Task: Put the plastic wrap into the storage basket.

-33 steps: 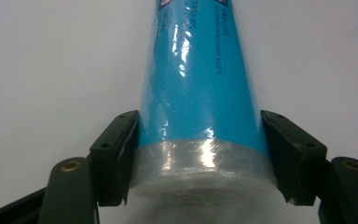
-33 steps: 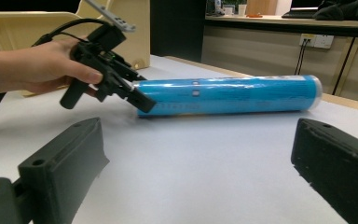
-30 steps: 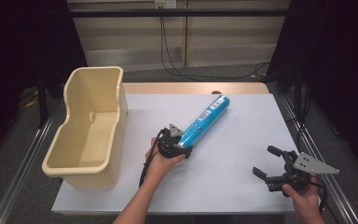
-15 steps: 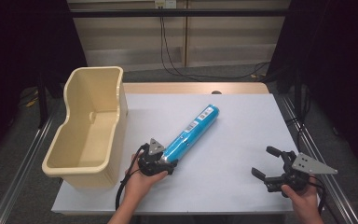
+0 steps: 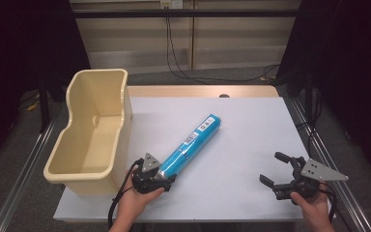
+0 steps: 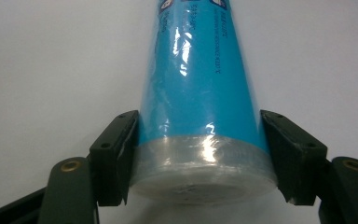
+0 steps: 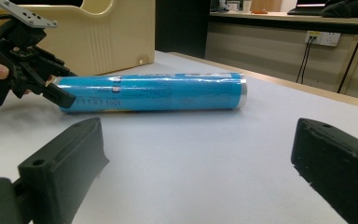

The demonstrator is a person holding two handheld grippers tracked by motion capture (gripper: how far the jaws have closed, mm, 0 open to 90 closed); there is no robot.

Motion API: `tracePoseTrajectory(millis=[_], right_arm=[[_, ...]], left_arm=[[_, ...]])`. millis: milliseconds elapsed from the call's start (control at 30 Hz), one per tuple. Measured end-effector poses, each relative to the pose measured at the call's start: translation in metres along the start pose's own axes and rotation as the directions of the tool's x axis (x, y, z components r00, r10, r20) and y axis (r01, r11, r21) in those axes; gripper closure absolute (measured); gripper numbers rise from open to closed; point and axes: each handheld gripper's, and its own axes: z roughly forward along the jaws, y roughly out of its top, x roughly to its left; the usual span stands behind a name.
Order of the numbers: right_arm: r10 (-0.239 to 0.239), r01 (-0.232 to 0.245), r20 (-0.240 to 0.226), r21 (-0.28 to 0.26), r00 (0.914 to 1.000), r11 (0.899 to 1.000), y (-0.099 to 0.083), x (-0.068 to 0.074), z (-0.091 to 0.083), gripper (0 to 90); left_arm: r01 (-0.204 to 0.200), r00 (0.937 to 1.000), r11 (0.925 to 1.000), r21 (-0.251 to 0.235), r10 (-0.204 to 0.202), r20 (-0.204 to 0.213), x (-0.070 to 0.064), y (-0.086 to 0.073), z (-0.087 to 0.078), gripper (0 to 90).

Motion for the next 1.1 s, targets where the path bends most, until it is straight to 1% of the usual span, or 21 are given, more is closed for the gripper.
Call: tracePoseTrajectory(millis=[33, 67, 133, 167, 200, 233, 300, 333, 400, 433, 567, 667, 700, 767, 800, 867, 933, 967, 1033, 1067, 1100], right_arm=[[0.0, 0.0, 0.0, 0.0, 1.0, 1.0, 0.0, 0.0, 0.0, 2.2], [0.0, 0.0, 0.0, 0.0, 1.0, 1.0, 0.0, 0.0, 0.0, 2.2], [-0.002, 0.002, -0.001, -0.001, 1.0, 1.0, 0.0, 0.0, 0.0, 2.2], [-0.001, 0.001, 0.0, -0.003, 1.0, 1.0, 0.0, 0.0, 0.0, 2.2], [-0.001, 0.001, 0.0, -0.003, 1.0, 1.0, 0.0, 0.0, 0.0, 2.2], [-0.001, 0.001, -0.001, -0.003, 1.0, 1.0, 0.0, 0.0, 0.0, 2.2], [0.001, -0.001, -0.001, 0.0, 1.0, 1.0, 0.0, -0.001, 0.0, 2.2], [0.001, -0.001, -0.001, 0.0, 1.0, 1.0, 0.0, -0.001, 0.0, 2.2], [0.0, 0.0, 0.0, -0.003, 1.0, 1.0, 0.0, -0.001, 0.0, 2.2], [0.002, -0.002, 0.001, -0.007, 1.0, 1.0, 0.0, -0.001, 0.0, 2.2], [0.005, -0.005, 0.003, -0.003, 1.0, 1.0, 0.0, -0.002, -0.001, 2.2], [0.008, -0.008, 0.003, -0.005, 1.0, 1.0, 0.0, -0.003, -0.001, 2.2], [0.007, -0.006, 0.003, -0.005, 1.0, 1.0, 0.0, -0.003, -0.001, 2.2], [0.006, -0.006, 0.002, -0.005, 1.0, 1.0, 0.0, -0.003, -0.001, 2.2], [0.006, -0.006, 0.002, -0.005, 1.0, 1.0, 0.0, -0.003, -0.001, 2.2], [0.007, -0.007, 0.003, -0.005, 1.0, 1.0, 0.0, -0.003, -0.001, 2.2], [0.009, -0.009, 0.002, -0.002, 1.0, 1.0, 0.0, -0.004, -0.001, 2.2], [0.01, -0.01, 0.002, -0.002, 1.0, 1.0, 0.0, -0.004, -0.001, 2.2], [0.007, -0.007, 0.002, -0.002, 1.0, 1.0, 0.0, -0.004, -0.001, 2.2], [0.007, -0.007, 0.003, -0.003, 1.0, 1.0, 0.0, -0.004, -0.002, 2.2], [0.01, -0.01, 0.002, -0.004, 0.9999, 1.0, 0.0, -0.004, -0.002, 2.2]], left_arm=[[-0.006, 1.0, 1.0, 0.005, 0.006, 0.001, 0.0, 0.001, 0.0, 32.1], [-0.001, 1.0, 1.0, 0.007, 0.001, 0.005, 0.0, 0.001, 0.0, 32.0], [0.004, 0.9998, 1.0, -0.003, -0.004, 0.017, 0.002, 0.002, -0.001, 30.4], [0.013, 0.9996, 0.9998, -0.013, -0.012, 0.024, 0.002, 0.004, -0.001, 28.4], [0.007, 0.9995, 0.9999, -0.007, -0.007, 0.03, 0.003, 0.006, -0.001, 28.4], [0.006, 0.9996, 1.0, -0.005, -0.006, 0.026, 0.003, 0.008, -0.001, 27.3], [0.008, 0.9991, 1.0, 0.005, -0.008, 0.041, 0.001, 0.013, 0.003, 25.3], [0.008, 0.9991, 1.0, 0.005, -0.008, 0.041, 0.001, 0.013, 0.003, 24.0], [-0.001, 0.9993, 0.9998, 0.018, 0.0, 0.037, 0.001, 0.02, 0.006, 23.7], [0.006, 0.9992, 0.9998, 0.017, -0.007, 0.039, 0.001, 0.023, 0.008, 23.1], [0.009, 0.999, 0.9999, 0.011, -0.01, 0.044, 0.003, 0.038, 0.013, 22.8], [0.012, 0.9986, 0.9996, 0.027, -0.013, 0.052, 0.004, 0.051, 0.02, 22.0], [0.008, 0.9986, 0.9994, 0.035, -0.01, 0.053, 0.004, 0.057, 0.023, 21.4], [0.016, 0.998, 0.9985, 0.052, -0.019, 0.06, 0.005, 0.065, 0.028, 20.6], [0.012, 0.9981, 0.9979, 0.063, -0.015, 0.06, 0.005, 0.068, 0.03, 20.6], [0.029, 0.9975, 0.9967, 0.076, -0.034, 0.063, 0.007, 0.077, 0.036, 20.3], [0.032, 0.997, 0.9941, 0.104, -0.039, 0.066, 0.009, 0.086, 0.042, 19.9], [0.041, 0.9967, 0.9936, 0.105, -0.048, 0.066, 0.01, 0.089, 0.045, 19.8], [0.033, 0.9974, 0.992, 0.122, -0.04, 0.059, 0.011, 0.098, 0.05, 19.7], [0.04, 0.9969, 0.9914, 0.124, -0.048, 0.062, 0.011, 0.101, 0.052, 19.7], [0.037, 0.9969, 0.9911, 0.128, -0.045, 0.064, 0.011, 0.104, 0.055, 19.8]])
